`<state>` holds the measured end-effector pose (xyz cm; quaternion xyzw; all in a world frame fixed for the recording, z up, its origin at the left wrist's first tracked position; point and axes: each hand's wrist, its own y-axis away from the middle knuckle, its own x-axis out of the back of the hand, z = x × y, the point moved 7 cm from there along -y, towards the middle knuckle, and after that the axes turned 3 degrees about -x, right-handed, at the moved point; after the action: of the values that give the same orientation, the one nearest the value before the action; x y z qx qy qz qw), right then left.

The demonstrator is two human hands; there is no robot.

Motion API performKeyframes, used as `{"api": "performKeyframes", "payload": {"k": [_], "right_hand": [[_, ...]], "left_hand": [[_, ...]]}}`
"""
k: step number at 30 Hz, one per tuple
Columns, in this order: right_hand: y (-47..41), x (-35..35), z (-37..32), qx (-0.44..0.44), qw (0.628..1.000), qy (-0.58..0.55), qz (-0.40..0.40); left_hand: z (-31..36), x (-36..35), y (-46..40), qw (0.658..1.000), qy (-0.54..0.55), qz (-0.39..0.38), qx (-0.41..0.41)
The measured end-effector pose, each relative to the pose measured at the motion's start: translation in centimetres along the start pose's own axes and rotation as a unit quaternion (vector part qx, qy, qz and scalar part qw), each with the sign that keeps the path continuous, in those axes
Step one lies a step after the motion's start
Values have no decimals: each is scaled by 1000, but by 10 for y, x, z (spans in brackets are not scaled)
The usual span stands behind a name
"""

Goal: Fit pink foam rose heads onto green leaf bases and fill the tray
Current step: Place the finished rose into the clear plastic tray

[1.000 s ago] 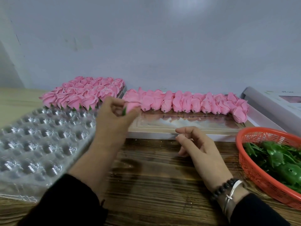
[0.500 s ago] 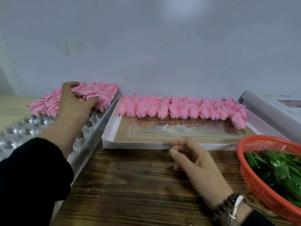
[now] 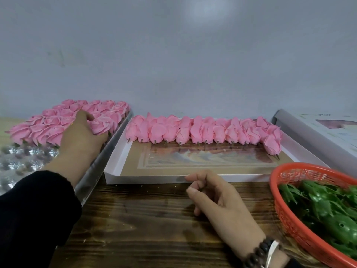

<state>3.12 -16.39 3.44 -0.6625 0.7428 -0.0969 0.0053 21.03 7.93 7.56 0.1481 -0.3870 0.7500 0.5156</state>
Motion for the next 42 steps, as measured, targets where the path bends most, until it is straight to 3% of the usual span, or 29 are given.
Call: {"api": "performKeyframes", "payload": {"k": [14,34,42], "right_hand": [[0,0,4,-7,999,42,-16],[-2,-1,8,-14,998,51,-28],[-1,-2,5,-9,997,59,-39]], "left_hand": [[1,-11,6,997,-69,-26,16],[-18,-18,-6,987,-102,-75,104],[-17,-12,-4,982,-145,-73,93]]}}
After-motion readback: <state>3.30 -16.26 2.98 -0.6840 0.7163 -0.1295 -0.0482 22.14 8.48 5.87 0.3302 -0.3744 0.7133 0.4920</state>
